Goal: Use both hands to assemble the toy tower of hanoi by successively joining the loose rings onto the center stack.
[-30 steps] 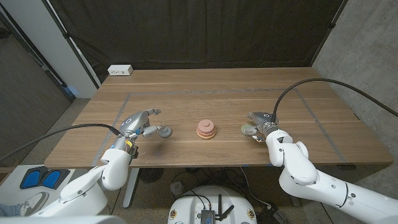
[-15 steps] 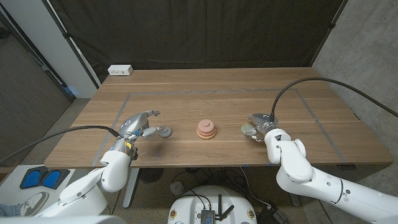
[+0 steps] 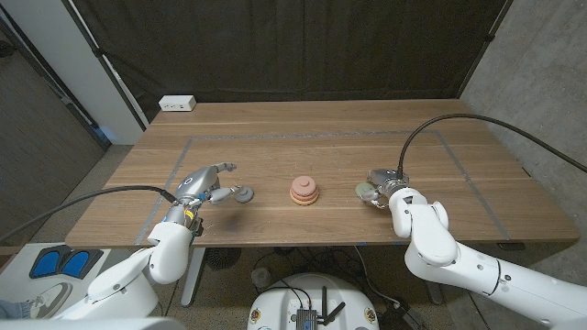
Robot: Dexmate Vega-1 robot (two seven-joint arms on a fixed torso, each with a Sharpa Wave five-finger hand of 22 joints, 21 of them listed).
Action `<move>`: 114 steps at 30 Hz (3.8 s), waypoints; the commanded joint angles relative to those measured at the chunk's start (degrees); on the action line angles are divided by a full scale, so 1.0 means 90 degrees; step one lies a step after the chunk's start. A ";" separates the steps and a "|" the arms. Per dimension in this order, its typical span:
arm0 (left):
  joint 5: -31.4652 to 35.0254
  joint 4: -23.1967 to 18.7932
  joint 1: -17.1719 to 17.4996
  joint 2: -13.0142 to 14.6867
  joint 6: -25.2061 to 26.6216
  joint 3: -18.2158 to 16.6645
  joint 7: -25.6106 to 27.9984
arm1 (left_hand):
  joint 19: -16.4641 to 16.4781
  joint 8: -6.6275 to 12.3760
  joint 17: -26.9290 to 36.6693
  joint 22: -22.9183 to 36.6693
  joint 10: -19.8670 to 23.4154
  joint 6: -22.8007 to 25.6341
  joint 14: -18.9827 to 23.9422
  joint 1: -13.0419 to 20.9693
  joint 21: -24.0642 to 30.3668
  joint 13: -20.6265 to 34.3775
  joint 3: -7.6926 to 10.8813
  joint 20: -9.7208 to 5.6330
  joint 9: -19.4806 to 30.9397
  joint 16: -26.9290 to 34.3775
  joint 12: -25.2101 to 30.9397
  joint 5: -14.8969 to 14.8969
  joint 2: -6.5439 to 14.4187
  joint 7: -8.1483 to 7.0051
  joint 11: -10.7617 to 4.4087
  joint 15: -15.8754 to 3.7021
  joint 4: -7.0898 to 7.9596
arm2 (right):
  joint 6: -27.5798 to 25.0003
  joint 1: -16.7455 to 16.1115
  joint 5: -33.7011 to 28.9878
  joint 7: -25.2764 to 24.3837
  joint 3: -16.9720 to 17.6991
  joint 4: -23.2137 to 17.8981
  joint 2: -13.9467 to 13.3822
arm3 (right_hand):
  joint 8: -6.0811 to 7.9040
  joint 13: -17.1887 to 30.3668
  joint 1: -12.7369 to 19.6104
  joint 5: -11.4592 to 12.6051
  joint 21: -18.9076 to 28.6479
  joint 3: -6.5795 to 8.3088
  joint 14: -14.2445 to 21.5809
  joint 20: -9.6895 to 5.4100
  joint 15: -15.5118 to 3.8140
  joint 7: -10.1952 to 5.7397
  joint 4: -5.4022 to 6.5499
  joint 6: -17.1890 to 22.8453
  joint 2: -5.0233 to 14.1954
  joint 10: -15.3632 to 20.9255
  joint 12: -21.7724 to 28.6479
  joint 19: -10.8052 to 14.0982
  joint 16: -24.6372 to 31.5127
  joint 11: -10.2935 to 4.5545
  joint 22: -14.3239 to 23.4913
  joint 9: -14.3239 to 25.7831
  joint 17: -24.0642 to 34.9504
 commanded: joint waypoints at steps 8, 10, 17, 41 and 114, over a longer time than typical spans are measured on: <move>-0.0104 0.0177 -0.0061 -0.0038 -0.0190 0.0046 -0.0024 | 0.0070 0.0004 0.0032 0.0006 0.0098 0.0118 0.0080 -0.0072 -0.0031 0.0037 0.0060 -0.0882 0.0001 0.0010 0.0071 0.0060 0.0021 0.0003 -0.0014 -0.0544 0.0021 | -0.0112 0.0364 -0.0348 0.0968 -0.0214 0.0122 0.0103 | 0.0058 -0.0022 -0.0024 -0.0009 -0.0012 -0.0045 -0.0070 -0.0680 -0.0743 0.0014 0.0021 0.0041 0.0020 0.0064 0.0037 0.0001 -0.0015 0.0043 0.0022 -0.0009 -0.0002; -0.0116 0.0192 -0.0073 -0.0039 -0.0218 0.0056 -0.0023 | 0.0071 0.0006 0.0032 0.0006 0.0099 0.0131 0.0080 -0.0073 -0.0031 0.0038 0.0063 -0.0882 0.0002 0.0009 0.0070 0.0060 0.0022 0.0002 -0.0017 -0.0544 0.0019 | -0.0092 0.0407 -0.0392 0.1074 -0.0235 0.0145 0.0113 | 0.0058 -0.0024 -0.0027 -0.0010 -0.0011 -0.0047 -0.0063 -0.0680 -0.0743 0.0020 0.0021 0.0037 0.0025 0.0067 0.0038 0.0002 -0.0006 0.0038 0.0023 -0.0011 0.0006; -0.0142 0.0231 -0.0111 -0.0044 -0.0256 0.0105 -0.0019 | 0.0073 0.0010 0.0037 0.0006 0.0123 0.0156 0.0084 -0.0079 -0.0034 0.0044 0.0070 -0.0882 0.0002 0.0010 0.0076 0.0061 0.0027 0.0003 -0.0008 -0.0544 0.0018 | -0.0037 0.0395 -0.0497 0.1160 -0.0200 0.0205 0.0180 | 0.0062 -0.0032 -0.0039 -0.0013 -0.0010 -0.0051 -0.0068 -0.0679 -0.0743 0.0034 0.0028 0.0034 0.0044 0.0080 0.0042 0.0007 -0.0010 0.0063 0.0024 -0.0015 0.0001; -0.0280 0.0356 -0.0183 0.0029 -0.0339 0.0168 -0.0071 | 0.0076 -0.0003 0.0047 0.0005 0.0172 0.0203 0.0087 -0.0114 -0.0047 0.0076 0.0103 -0.0882 0.0009 0.0002 0.0074 0.0060 0.0044 0.0004 -0.0015 -0.0544 0.0011 | 0.0114 0.0211 -0.0942 0.1540 -0.0150 0.0522 0.0489 | 0.0111 -0.0066 -0.0009 -0.0014 0.0000 -0.0044 -0.0047 -0.0683 -0.0747 0.0009 0.0004 0.0101 0.0116 0.0178 0.0073 0.0029 0.0033 0.0015 0.0028 -0.0030 0.0019; -0.0288 0.0156 0.0038 -0.0027 -0.0224 0.0029 -0.0067 | 0.0118 -0.0058 0.0023 -0.0005 0.0338 0.0353 0.0061 -0.0263 -0.0106 0.0140 0.0248 -0.0880 0.0040 -0.0088 0.0035 0.0053 0.0088 0.0008 -0.0019 -0.0547 -0.0012 | 0.0586 -0.0364 -0.0416 -0.0109 0.0558 -0.0068 0.0248 | 0.0820 0.0208 0.0879 0.0149 0.0341 0.0071 0.1841 -0.0712 -0.0773 -0.0434 -0.0082 0.1966 0.0552 0.2353 0.0542 0.1075 0.0414 -0.0465 0.0418 -0.0048 0.0123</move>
